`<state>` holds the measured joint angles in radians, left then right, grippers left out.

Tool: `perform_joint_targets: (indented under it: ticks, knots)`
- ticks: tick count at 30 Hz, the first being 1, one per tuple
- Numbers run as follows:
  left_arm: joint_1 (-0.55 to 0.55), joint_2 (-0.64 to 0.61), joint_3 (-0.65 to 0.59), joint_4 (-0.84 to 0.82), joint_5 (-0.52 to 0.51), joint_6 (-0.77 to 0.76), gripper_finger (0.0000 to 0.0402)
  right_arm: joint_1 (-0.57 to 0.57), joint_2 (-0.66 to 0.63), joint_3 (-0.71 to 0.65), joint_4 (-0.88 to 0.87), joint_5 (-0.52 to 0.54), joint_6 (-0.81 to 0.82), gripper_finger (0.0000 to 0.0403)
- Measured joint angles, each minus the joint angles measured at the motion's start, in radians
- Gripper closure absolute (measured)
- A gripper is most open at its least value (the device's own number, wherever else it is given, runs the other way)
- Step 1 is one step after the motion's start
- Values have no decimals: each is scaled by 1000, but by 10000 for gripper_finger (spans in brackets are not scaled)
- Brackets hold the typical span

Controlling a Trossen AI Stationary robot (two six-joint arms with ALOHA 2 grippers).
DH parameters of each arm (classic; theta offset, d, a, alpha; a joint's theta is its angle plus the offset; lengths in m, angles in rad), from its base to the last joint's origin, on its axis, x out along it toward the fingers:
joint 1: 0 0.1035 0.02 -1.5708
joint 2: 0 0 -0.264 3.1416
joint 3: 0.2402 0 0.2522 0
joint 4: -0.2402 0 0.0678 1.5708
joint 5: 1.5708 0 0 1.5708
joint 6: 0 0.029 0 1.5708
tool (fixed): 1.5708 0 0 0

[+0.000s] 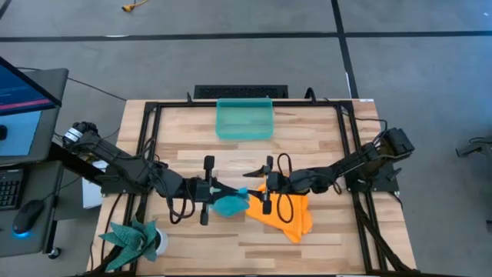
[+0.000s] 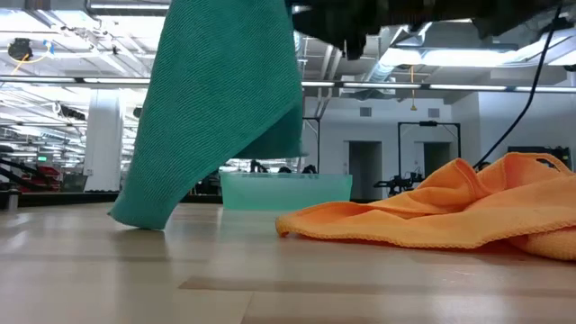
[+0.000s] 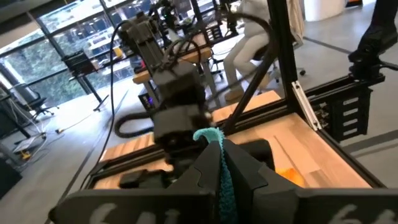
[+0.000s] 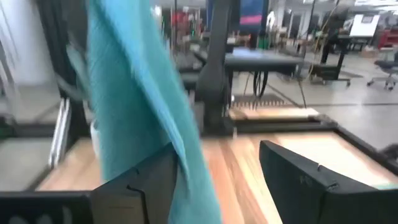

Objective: Roll microfiber towels into tight, uniform cylinder then place into a basket
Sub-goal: Fold the blue microfiber cloth

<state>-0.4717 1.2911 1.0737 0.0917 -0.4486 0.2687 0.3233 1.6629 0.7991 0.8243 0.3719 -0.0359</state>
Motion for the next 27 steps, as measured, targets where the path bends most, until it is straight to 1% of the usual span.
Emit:
perform_joint_targets:
  ticks: [3,10,13,16,18,27]
  knots:
    - [0,0,0,1,-1,6,401,-4,35,-7,-31,-1,10,187]
    - [0,0,0,8,-1,9,401,7,130,9,-17,-8,38,270]
    - [0,0,0,9,-1,20,401,20,145,15,-14,-11,41,293]
    - [0,0,0,24,-1,21,401,32,162,10,-39,-11,44,305]
    - [0,0,0,41,-1,29,401,35,176,21,-26,-11,50,308]
    - [0,-2,5,57,-5,60,401,35,220,17,-54,-4,108,311]
